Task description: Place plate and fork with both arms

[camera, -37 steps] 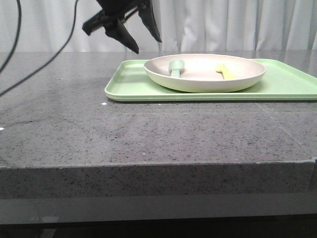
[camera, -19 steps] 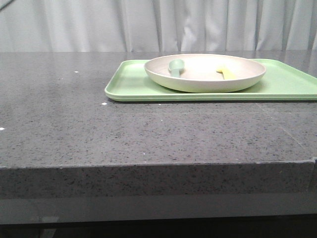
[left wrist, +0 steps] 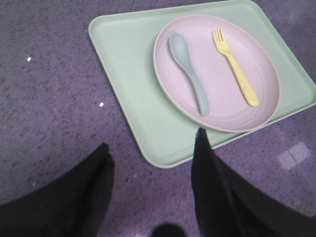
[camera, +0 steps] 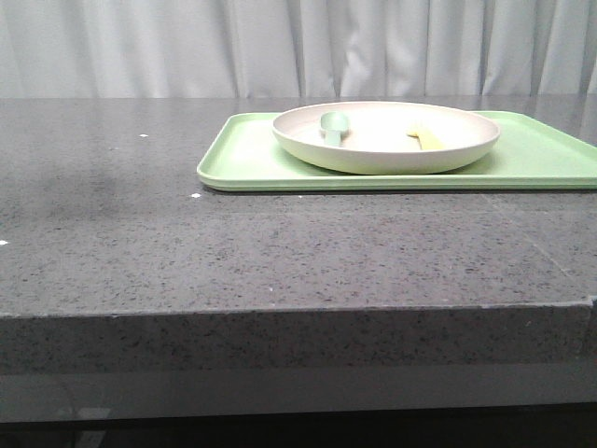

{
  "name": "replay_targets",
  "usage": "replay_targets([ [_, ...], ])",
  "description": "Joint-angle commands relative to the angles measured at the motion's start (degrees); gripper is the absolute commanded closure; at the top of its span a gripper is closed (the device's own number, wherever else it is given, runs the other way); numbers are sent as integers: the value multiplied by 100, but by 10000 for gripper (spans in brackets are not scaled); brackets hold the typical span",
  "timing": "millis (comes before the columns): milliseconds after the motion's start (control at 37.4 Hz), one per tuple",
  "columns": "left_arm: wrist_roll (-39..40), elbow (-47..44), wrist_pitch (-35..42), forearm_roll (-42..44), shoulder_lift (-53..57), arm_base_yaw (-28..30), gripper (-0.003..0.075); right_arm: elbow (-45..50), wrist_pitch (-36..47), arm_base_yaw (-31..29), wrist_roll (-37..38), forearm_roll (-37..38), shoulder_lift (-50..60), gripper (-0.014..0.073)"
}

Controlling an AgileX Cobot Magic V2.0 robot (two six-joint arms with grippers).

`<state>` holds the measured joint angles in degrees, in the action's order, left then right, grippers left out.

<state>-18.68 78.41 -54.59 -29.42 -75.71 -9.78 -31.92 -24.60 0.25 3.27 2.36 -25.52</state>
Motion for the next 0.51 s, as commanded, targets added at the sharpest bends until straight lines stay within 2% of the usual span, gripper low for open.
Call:
replay_targets([
  [0,-468,-502,319,-345,720,366,360,-207,467,8,-58,72,-81,-58],
  [134,-843,-1247,331,-358,1412,667,360,-207,467,8,-58,72,-81,-58],
  [481,-855,-2809,425,-483,2997,680,360,-207,640,8,-58,72,-81,-58],
])
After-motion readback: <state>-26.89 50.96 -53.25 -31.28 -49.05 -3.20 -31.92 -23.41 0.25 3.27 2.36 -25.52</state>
